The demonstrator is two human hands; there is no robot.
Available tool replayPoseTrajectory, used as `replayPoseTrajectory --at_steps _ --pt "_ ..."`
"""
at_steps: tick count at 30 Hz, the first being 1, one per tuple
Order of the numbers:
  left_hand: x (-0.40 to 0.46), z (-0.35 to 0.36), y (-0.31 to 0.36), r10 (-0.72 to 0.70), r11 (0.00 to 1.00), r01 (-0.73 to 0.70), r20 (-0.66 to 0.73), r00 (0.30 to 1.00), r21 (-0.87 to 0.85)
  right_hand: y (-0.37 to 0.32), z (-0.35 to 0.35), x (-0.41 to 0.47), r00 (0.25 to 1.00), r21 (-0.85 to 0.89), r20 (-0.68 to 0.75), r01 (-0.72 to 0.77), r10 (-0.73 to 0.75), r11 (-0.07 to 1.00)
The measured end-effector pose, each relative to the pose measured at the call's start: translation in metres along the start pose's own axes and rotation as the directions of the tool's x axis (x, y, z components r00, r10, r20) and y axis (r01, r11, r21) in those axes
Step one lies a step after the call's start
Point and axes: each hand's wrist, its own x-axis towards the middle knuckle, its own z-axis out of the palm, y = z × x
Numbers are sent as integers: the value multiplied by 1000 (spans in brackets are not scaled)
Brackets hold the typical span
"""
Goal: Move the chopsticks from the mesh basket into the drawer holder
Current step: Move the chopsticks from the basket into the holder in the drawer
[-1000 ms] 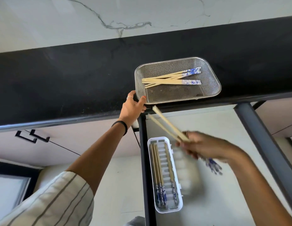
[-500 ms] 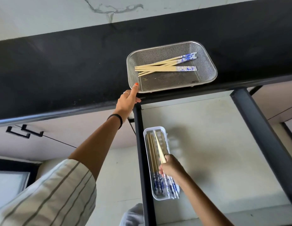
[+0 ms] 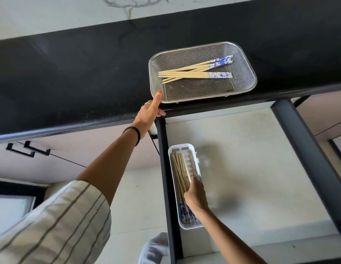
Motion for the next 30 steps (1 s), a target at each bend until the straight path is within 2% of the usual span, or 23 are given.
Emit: replayPoseTrajectory --at_steps 4,12,20,24,30 --pt "2 -4 2 -34 999 35 60 998 -19 0 2 -1 997 11 24 75 -75 997" --pt "5 -4 6 -70 994 74 50 996 -78 9 5 -11 991 -53 23 132 -131 990" --pt "7 -4 4 -80 994 84 47 996 -76 29 11 -25 965 -113 104 251 -240 961" --pt "8 -5 1 -81 994 84 47 996 -72 33 10 -25 927 -164 204 349 -314 923" --pt "11 -6 0 -71 995 74 52 996 -61 32 9 -23 959 -164 97 280 -267 946"
